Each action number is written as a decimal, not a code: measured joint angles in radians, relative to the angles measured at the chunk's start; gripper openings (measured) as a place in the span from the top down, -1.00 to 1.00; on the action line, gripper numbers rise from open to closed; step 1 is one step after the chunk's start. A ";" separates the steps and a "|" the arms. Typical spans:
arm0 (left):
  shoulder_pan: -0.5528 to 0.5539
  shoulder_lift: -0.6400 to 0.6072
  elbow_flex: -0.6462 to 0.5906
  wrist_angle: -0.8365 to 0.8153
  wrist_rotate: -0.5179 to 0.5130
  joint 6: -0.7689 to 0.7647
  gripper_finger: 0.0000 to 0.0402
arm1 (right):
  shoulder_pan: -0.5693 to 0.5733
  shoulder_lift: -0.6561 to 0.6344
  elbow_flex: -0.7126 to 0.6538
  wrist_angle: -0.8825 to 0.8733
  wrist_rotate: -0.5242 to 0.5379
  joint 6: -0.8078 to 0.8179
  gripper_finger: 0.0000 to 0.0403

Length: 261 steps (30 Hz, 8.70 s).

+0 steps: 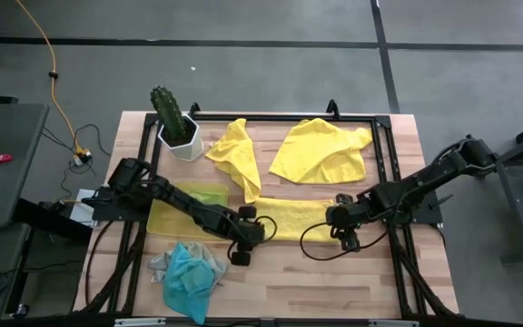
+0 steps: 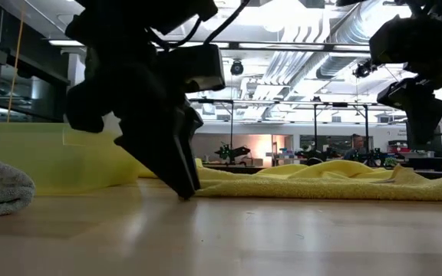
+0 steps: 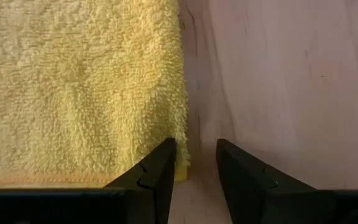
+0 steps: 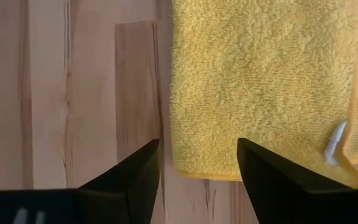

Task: Fold microfiber towels
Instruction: Fold the bottom yellow microfiber towel

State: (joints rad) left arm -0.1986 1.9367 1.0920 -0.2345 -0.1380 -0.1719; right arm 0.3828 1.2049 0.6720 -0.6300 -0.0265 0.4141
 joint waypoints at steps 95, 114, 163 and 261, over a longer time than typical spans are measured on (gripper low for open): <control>0.308 -0.213 -0.002 -0.171 0.168 -0.297 0.53 | -0.075 -0.087 0.000 -0.236 0.069 0.557 0.01; 0.197 -0.268 -0.144 0.364 0.402 -0.342 0.39 | 0.126 -0.312 -0.390 0.245 0.131 1.287 -0.13; 0.125 0.036 -0.080 0.455 0.056 -0.154 0.97 | 0.175 -0.432 -0.290 -0.129 0.272 1.332 1.00; 0.172 0.047 0.025 0.471 0.148 -0.109 1.00 | -0.029 0.186 -0.096 0.596 0.086 0.056 0.94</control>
State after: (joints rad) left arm -0.0263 1.9837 1.1166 0.2362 0.0098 -0.2813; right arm 0.3538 1.3907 0.5761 -0.0338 0.0591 0.4700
